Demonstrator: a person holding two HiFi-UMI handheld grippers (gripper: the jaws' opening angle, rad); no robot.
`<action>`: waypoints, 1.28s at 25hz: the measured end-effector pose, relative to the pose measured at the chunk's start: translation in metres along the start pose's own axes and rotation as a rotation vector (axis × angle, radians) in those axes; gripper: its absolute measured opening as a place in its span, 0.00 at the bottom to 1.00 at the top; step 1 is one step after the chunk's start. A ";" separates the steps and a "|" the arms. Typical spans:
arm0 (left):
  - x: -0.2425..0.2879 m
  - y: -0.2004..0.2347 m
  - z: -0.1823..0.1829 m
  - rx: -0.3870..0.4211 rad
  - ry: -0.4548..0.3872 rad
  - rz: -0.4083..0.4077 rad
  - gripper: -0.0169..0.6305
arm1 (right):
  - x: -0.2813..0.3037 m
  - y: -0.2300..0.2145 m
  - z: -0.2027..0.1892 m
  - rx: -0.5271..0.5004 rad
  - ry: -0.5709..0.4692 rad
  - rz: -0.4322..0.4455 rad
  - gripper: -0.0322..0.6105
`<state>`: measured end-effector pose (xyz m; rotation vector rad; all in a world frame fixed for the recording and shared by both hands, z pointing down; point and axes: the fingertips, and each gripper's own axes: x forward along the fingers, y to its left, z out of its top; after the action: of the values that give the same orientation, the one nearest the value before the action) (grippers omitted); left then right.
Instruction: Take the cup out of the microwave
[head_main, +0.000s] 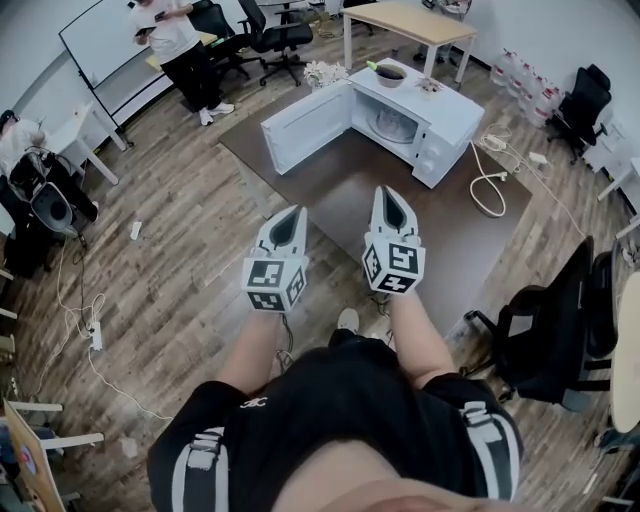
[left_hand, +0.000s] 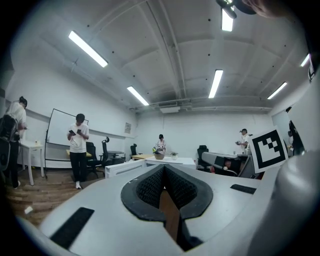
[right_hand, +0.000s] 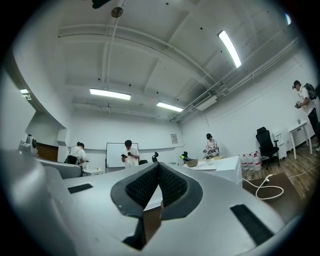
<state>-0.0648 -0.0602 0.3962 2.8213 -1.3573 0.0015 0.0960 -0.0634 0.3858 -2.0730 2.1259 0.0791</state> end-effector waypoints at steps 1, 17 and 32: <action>0.019 0.008 0.000 -0.007 0.004 -0.002 0.03 | 0.017 -0.007 -0.003 -0.001 0.005 -0.005 0.05; 0.224 0.033 0.018 -0.009 0.012 -0.158 0.03 | 0.159 -0.098 -0.024 -0.019 0.058 -0.108 0.05; 0.322 0.063 0.016 0.022 0.017 -0.472 0.03 | 0.221 -0.104 -0.035 -0.084 -0.004 -0.344 0.05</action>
<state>0.0874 -0.3511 0.3828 3.0720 -0.6620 0.0365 0.1930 -0.2904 0.3935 -2.4499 1.7600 0.1294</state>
